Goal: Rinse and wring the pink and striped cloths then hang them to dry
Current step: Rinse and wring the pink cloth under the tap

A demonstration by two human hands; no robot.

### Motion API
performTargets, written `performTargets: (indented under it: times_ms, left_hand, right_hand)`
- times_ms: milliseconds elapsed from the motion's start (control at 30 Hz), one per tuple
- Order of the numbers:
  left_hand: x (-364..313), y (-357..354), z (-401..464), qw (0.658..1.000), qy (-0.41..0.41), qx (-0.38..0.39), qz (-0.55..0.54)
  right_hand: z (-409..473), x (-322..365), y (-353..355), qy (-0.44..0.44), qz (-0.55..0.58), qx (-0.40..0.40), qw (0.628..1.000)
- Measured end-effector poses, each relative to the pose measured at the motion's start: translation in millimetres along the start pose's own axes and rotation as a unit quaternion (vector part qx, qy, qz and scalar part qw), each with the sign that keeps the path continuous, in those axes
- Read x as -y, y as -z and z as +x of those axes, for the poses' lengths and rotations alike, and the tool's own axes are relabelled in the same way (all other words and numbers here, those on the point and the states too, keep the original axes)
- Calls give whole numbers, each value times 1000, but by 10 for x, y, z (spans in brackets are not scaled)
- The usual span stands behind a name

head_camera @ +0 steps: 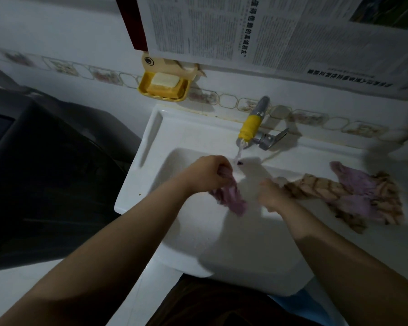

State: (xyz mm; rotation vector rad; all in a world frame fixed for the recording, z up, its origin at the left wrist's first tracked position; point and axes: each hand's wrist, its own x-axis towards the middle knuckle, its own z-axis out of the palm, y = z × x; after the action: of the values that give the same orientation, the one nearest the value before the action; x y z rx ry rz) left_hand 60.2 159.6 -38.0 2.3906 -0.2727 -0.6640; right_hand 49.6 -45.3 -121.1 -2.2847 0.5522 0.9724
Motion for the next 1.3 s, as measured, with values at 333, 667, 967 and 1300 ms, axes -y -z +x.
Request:
performTargets:
  times_ms: [333, 667, 967, 1300]
  left_hand:
    - [-840, 27, -85, 919, -146, 89, 356]
    - [-1138, 205, -122, 901, -130, 199, 362]
    - [-53, 389, -48, 967, -44, 120, 222]
    - [581, -106, -65, 993, 76, 51, -76]
  right_hand:
    - [-430, 290, -413, 145, 113, 224, 957]
    - [-388, 273, -413, 158, -95, 226, 957]
    - [-238, 79, -71, 111, -94, 214, 966]
    - [-167, 639, 450, 88, 234, 90, 964]
